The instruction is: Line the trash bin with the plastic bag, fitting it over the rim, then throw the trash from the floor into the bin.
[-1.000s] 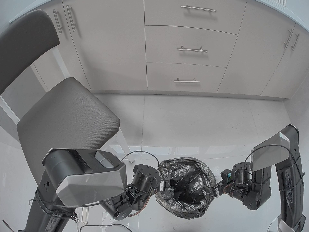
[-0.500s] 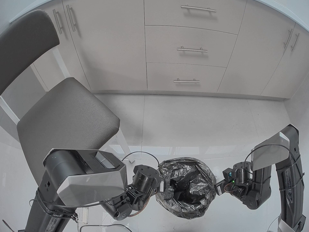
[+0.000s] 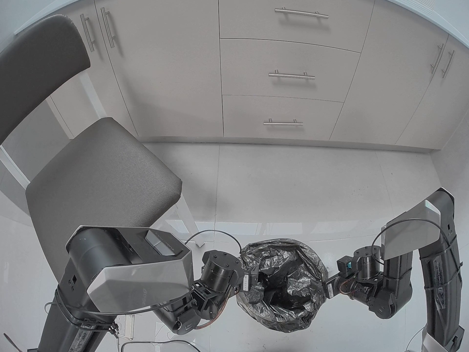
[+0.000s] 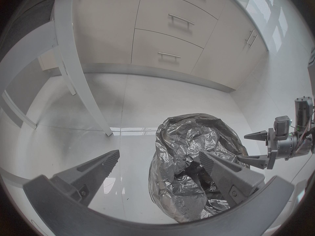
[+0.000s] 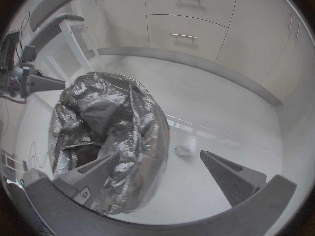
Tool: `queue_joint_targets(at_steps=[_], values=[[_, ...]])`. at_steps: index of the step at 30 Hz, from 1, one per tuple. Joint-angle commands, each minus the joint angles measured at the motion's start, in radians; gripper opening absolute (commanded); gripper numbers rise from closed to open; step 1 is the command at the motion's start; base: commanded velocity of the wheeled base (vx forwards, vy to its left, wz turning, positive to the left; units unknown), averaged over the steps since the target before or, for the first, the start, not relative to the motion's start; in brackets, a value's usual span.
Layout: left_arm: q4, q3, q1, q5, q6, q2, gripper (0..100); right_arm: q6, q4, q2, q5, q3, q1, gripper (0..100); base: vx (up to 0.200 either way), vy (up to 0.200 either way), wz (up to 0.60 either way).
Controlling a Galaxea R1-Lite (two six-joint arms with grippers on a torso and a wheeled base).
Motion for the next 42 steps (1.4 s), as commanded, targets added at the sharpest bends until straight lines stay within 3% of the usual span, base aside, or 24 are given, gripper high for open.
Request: queue_joint_targets(at_steps=[1, 9, 13, 15, 19, 42], values=[[-0.014, 0.007, -0.002, 0.0, 0.0, 0.002, 100, 0.032, -0.018, -0.041, 0.04, 0.019, 0.019, 100, 0.0, 0.0, 0.0], [-0.017, 0.007, -0.003, 0.002, 0.001, 0.004, 100, 0.052, -0.018, -0.064, 0.043, 0.029, 0.061, 100, 0.0, 0.0, 0.0], [-0.017, 0.005, -0.003, 0.002, 0.001, 0.006, 100, 0.0, -0.018, -0.003, -0.104, -0.08, 0.108, 100, 0.0, 0.0, 0.0], [-0.017, 0.007, -0.003, 0.002, 0.003, 0.006, 100, -0.041, -0.018, 0.019, -0.123, -0.14, 0.11, 100, 0.0, 0.0, 0.0], [-0.017, 0.007, -0.003, 0.002, 0.003, 0.006, 100, -0.075, -0.015, 0.026, -0.123, -0.22, 0.119, 100, 0.0, 0.0, 0.0], [-0.017, 0.004, -0.003, 0.002, 0.003, 0.01, 100, -0.074, 0.252, 0.075, -0.124, -0.528, 0.148, 100, 0.0, 0.0, 0.0]])
